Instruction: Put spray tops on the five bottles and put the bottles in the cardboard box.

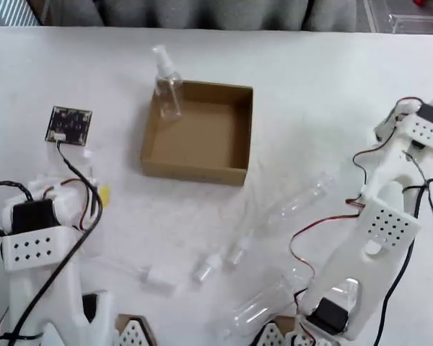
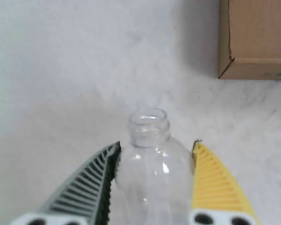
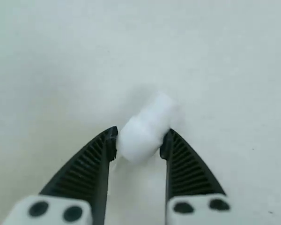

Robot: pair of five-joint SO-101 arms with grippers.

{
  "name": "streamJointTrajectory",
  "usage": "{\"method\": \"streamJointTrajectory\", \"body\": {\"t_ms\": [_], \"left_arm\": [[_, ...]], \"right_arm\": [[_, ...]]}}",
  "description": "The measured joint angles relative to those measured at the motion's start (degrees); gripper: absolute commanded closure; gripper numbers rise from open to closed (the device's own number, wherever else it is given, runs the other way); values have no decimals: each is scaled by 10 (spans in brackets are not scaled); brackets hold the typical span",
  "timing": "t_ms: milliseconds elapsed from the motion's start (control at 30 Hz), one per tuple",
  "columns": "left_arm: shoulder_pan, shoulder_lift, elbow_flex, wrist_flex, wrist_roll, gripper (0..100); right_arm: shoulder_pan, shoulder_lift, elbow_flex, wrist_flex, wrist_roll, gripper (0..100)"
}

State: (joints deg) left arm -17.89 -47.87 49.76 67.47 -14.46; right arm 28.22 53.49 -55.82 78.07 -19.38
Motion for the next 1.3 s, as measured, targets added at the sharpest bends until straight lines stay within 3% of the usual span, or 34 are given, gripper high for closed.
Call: {"method": "streamJointTrajectory", "body": {"t_ms": [300,667,833,1067,1300], "left_arm": [[20,0,-53,47,0,980],[107,-8,-160,113,25,980],[142,-106,-159,100,64,979],[191,-303,-82,51,72,978],[203,-324,-54,-13,121,977]], "right_arm": [[-46,-107,-220,184,75,981],[-135,-231,-262,193,120,981],[-142,-313,-262,196,120,982],[-168,-509,-103,197,120,982],[-257,-737,132,197,120,981]]}}
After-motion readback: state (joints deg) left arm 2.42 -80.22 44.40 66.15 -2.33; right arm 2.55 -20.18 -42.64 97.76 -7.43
